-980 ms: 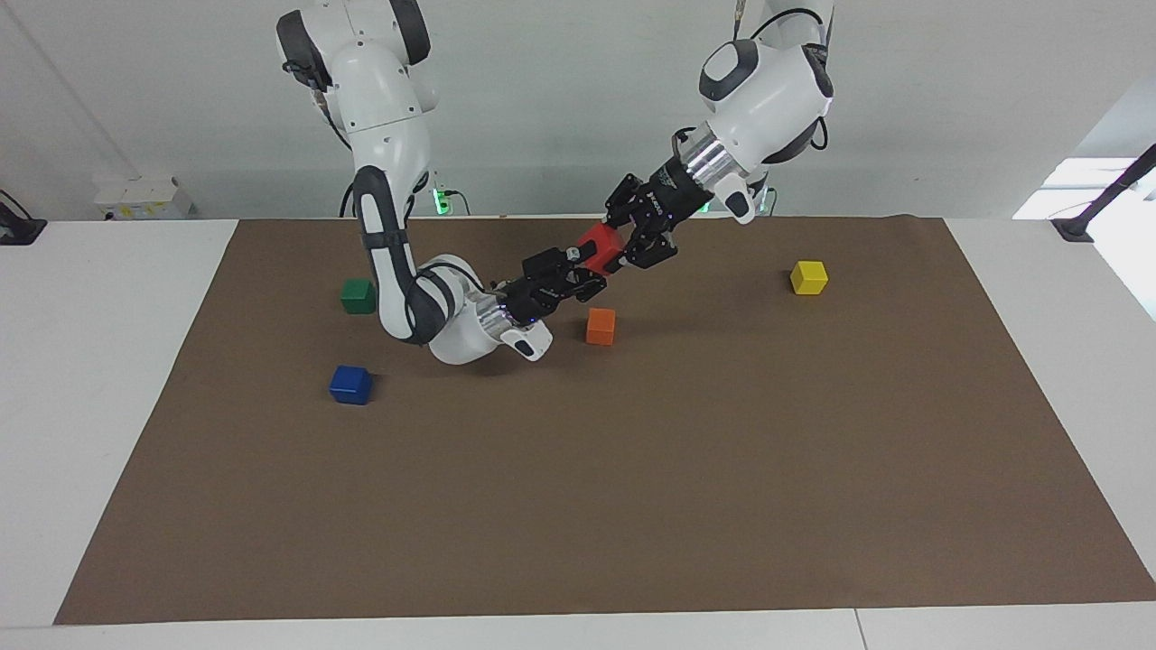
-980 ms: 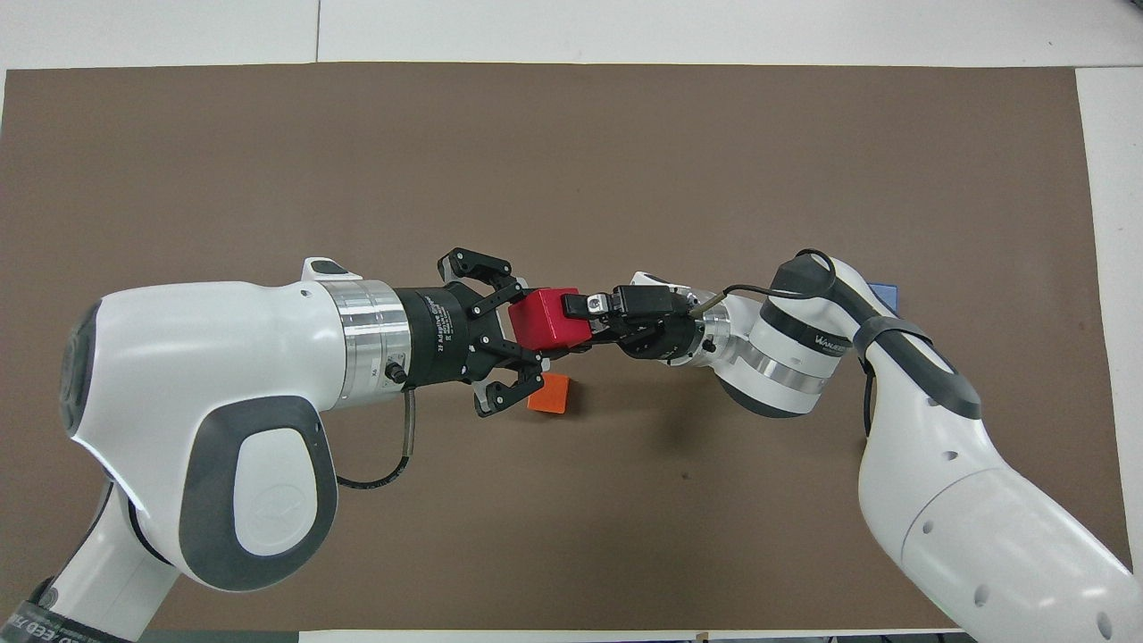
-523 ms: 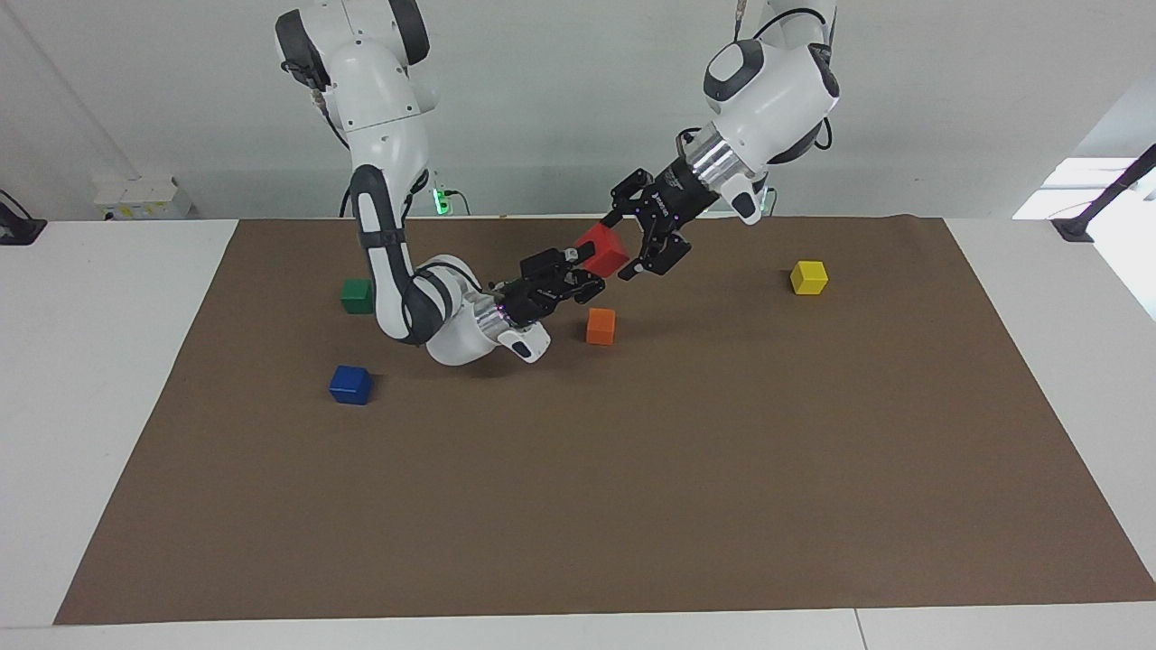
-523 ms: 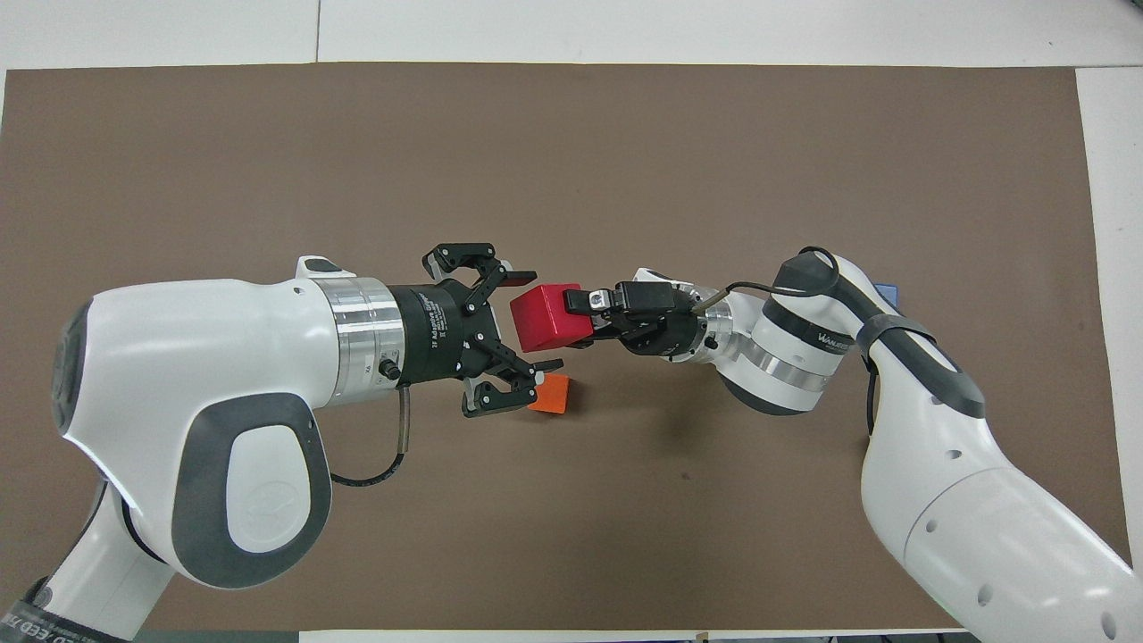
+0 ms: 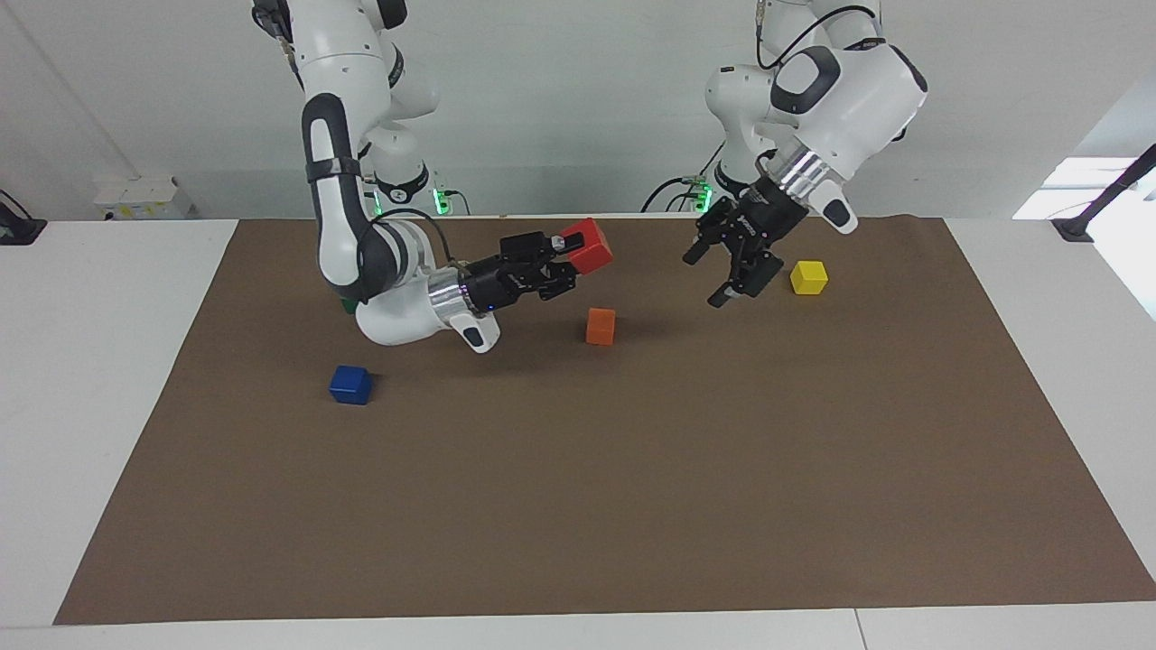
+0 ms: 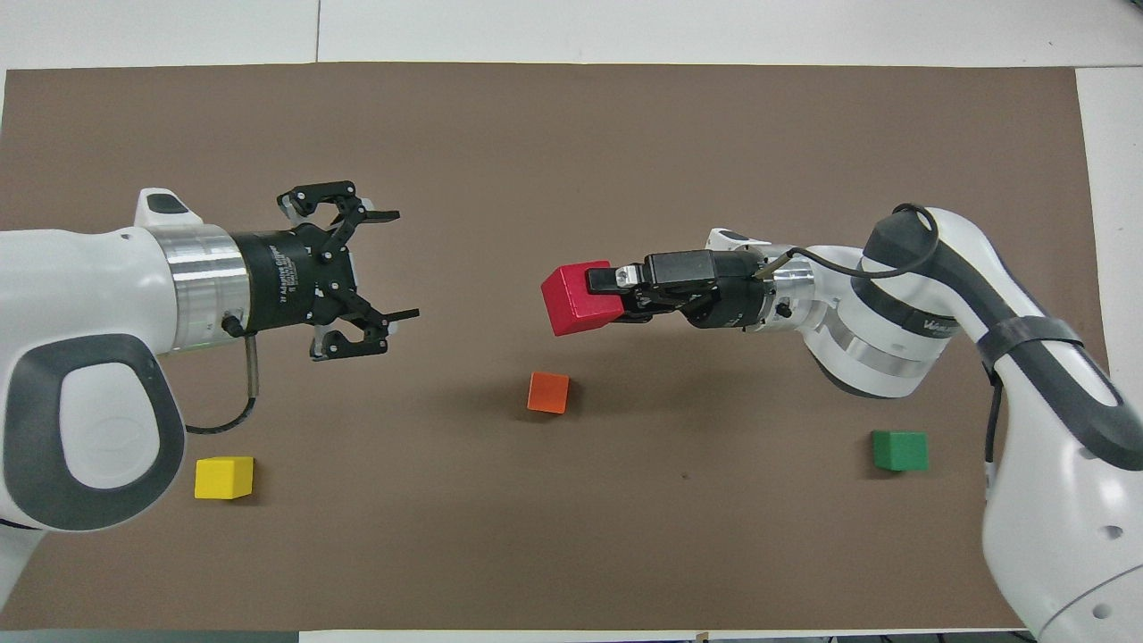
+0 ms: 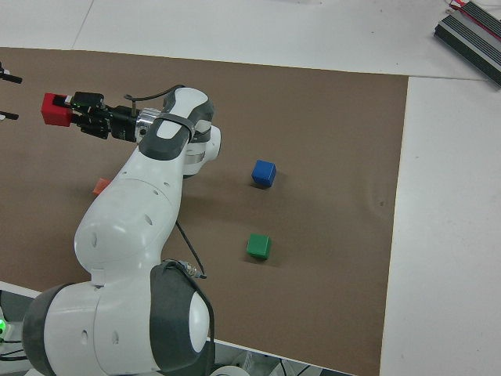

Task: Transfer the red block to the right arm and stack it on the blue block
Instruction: 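Open the left gripper and pull back while the right gripper withdraws, then carry the red cube with the right gripper onto the blue cube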

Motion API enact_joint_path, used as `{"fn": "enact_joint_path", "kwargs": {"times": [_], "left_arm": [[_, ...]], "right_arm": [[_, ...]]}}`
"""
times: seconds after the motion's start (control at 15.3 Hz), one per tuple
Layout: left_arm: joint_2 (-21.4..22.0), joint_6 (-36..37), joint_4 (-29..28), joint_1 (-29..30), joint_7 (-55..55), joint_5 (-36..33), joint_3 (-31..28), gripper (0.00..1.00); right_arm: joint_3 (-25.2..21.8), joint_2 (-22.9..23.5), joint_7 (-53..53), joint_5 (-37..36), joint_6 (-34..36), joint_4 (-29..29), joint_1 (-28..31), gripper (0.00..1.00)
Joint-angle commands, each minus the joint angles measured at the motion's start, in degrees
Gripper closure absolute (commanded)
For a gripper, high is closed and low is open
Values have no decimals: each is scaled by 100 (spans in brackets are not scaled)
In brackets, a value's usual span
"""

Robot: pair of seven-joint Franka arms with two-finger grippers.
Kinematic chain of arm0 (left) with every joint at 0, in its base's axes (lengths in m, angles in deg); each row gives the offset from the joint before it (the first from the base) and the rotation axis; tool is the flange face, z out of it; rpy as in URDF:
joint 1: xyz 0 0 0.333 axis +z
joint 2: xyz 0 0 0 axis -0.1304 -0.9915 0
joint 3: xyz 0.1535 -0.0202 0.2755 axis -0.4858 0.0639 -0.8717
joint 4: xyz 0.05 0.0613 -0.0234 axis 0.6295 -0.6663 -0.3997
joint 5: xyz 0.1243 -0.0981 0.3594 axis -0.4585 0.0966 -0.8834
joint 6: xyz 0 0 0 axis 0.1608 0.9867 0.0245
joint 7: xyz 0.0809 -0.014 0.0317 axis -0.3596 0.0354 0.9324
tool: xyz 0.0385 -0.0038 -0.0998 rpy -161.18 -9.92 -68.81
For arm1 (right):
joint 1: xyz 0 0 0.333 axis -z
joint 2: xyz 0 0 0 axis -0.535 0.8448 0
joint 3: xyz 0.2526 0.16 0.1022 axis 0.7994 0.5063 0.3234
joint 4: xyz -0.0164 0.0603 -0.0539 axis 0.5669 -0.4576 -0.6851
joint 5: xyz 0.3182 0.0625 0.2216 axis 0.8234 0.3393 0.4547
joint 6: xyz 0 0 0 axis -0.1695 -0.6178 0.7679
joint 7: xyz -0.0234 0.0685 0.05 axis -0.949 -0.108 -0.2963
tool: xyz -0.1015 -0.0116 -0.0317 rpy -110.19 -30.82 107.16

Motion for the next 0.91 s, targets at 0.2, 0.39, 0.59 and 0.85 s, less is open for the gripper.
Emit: {"fn": "enact_joint_path", "kwargs": {"times": [0.2,0.39,0.59,0.85], "left_arm": [[90,939,24,1054,-2000,-1438,25,0],[81,1134,77,1336,-2792,-2175,25,0],[64,1221,103,1451,-3679,-2475,-36,0],[-444,1887,961,1460,-5113,-3589,-45,0]], "right_arm": [[13,-1225,1076,-2257,-676,-61,739,100],[-5,-1567,1331,-3625,-684,88,986,100],[-5,-1787,1569,-5514,-684,483,1153,100],[-5,-1867,1832,-7441,-799,852,1162,100]]}}
